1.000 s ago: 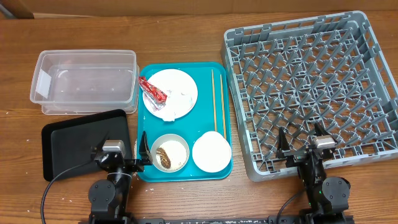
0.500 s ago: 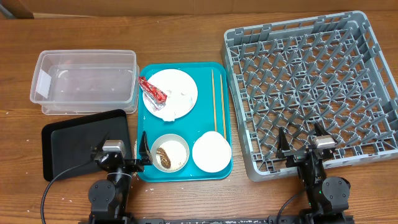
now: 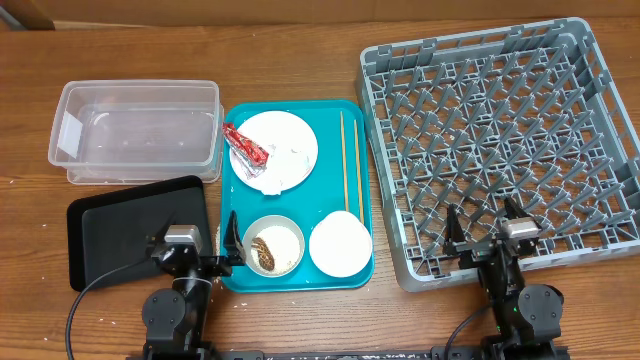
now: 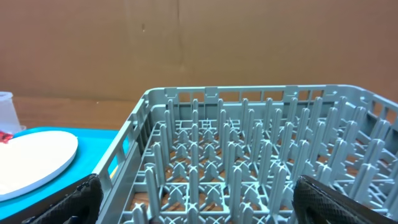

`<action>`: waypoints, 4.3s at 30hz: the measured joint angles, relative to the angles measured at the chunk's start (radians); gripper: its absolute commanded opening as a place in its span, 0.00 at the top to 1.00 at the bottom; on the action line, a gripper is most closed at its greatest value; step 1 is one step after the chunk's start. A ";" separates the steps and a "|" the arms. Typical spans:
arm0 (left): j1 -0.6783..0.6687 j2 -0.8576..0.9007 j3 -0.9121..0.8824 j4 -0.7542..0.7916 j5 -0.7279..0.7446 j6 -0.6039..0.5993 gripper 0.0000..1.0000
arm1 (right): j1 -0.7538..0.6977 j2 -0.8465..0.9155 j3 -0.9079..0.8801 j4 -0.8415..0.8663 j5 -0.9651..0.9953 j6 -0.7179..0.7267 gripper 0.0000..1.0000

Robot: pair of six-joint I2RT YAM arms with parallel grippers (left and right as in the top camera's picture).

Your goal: Sort waste into correct bins and load items into the dishwasher

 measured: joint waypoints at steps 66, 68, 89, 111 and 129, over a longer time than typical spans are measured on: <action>-0.613 1.737 1.229 -0.823 0.107 -0.305 0.96 | -0.001 1.022 0.971 -0.599 -0.652 0.278 0.00; -0.604 1.720 1.281 -0.881 0.107 -0.308 0.96 | -0.001 1.022 0.971 -0.600 -0.655 0.279 0.00; -0.012 1.566 1.506 -1.162 1.279 0.020 0.86 | 0.173 1.132 0.975 -0.117 -0.892 0.435 0.00; -0.040 1.567 1.506 -1.179 1.389 0.084 0.95 | 0.288 1.213 0.977 0.172 -1.083 0.513 0.06; -0.046 1.567 1.506 -1.200 1.443 0.121 0.95 | 0.288 1.225 0.977 0.344 -1.091 0.548 0.17</action>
